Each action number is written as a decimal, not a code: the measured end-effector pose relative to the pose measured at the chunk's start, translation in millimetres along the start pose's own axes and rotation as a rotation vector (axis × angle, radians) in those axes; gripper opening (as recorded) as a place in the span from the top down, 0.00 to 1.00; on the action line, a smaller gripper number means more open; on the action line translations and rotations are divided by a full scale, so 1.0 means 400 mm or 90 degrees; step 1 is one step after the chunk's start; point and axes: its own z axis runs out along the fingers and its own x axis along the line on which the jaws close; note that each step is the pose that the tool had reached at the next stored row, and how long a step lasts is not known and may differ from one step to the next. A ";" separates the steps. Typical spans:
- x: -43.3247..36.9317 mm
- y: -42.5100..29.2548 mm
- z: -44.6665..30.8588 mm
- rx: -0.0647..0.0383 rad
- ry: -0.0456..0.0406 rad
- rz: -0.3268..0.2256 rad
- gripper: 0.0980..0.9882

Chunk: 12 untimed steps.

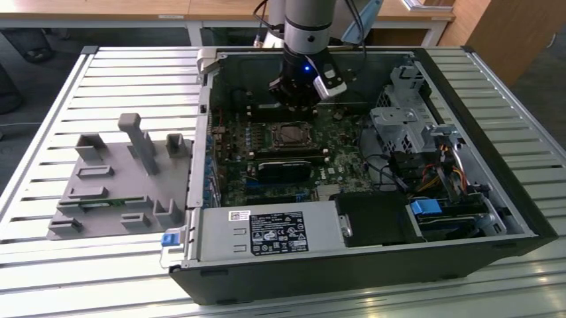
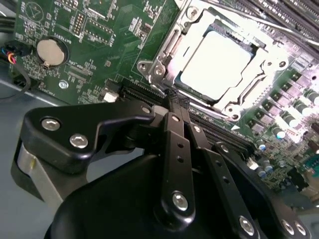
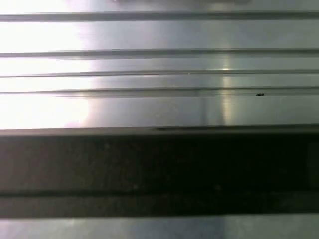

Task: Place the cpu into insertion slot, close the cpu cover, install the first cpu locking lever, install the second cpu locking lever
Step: 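Install the first cpu locking lever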

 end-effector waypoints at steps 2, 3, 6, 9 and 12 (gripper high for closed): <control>0.000 -0.001 0.000 0.000 0.0001 0.000 0.99; 0.000 -0.001 0.000 0.001 0.0001 0.000 0.99; 0.000 -0.004 -0.001 0.000 0.0001 0.000 0.99; -0.001 -0.008 -0.001 0.000 0.0001 0.000 0.99; -0.002 -0.011 -0.001 0.000 0.0001 0.000 0.99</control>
